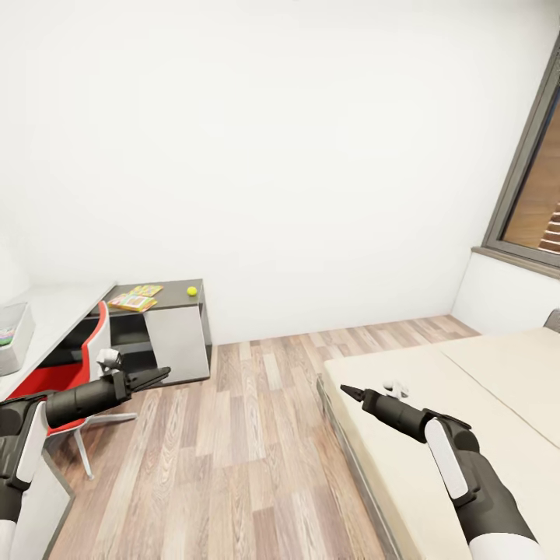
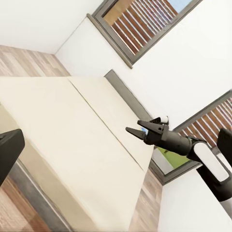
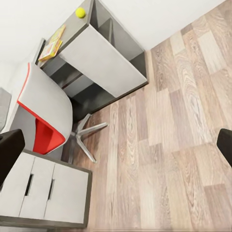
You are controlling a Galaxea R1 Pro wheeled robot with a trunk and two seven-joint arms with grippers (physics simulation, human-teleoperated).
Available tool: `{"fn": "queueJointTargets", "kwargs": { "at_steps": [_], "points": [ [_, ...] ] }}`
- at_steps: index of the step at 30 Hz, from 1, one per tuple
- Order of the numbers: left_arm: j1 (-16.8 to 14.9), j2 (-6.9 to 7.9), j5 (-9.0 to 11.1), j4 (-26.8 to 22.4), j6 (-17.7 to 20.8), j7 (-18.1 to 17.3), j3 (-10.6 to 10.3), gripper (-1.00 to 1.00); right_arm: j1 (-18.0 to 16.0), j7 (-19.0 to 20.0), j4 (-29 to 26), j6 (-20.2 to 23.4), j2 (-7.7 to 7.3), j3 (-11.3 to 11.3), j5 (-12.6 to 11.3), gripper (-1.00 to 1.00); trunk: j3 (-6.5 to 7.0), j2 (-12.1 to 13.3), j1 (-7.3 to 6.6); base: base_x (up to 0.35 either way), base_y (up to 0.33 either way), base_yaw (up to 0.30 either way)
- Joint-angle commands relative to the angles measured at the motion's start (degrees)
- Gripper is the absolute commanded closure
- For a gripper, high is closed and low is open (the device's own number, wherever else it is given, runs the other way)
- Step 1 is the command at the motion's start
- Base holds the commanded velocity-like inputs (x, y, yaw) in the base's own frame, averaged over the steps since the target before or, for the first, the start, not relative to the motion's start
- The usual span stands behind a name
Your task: Put all the toys in the child's room - the three board games (two on the bed and one on the table), the two jigsaw puzzles on the table, and the tennis ball on the table - inside the toy box on the table in the child's room.
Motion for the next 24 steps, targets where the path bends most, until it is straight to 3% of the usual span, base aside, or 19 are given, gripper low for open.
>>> {"fn": "queueJointTargets", "kwargs": {
  "at_steps": [1,5,8,14,24],
  "points": [
    [0.28,-0.33,-0.23,-0.34,0.16,0.24,-0.33,-1.00,-0.05,-0.18,0.31,0.04,0.34,0.18,-0.09,-1.00,-0.14,-0.13,0.03,0.000,-0.008,0.000],
    [1.58,-1.62,-1.28,-0.07,-1.14,1.52,-1.21,-1.00,-0.10,-1.46,0.66,-1.24,1.63,0.22,-0.18,-1.00,-0.14,-0.13,0.03,0.000,-0.054,0.000],
    [2.54,-1.41,-0.87,0.45,-0.95,2.48,-0.40,-1.00,-0.13,-0.91,-0.15,-0.86,2.60,0.33,-0.39,-1.00,-0.14,-0.13,0.03,0.000,-0.115,0.000],
    [3.41,-1.40,-0.51,0.55,-0.62,0.53,-0.11,-1.00,-0.14,1.02,-0.51,1.11,4.44,0.46,-0.62,-1.00,-0.14,-0.13,0.03,-0.001,-0.208,0.000],
    [3.46,-1.36,-0.71,0.60,-0.64,-2.68,-0.07,-1.00,-0.14,1.56,-0.60,1.84,4.89,0.42,-0.60,-1.00,-0.14,-0.13,0.03,-0.004,-0.064,0.000]
  ]
}}
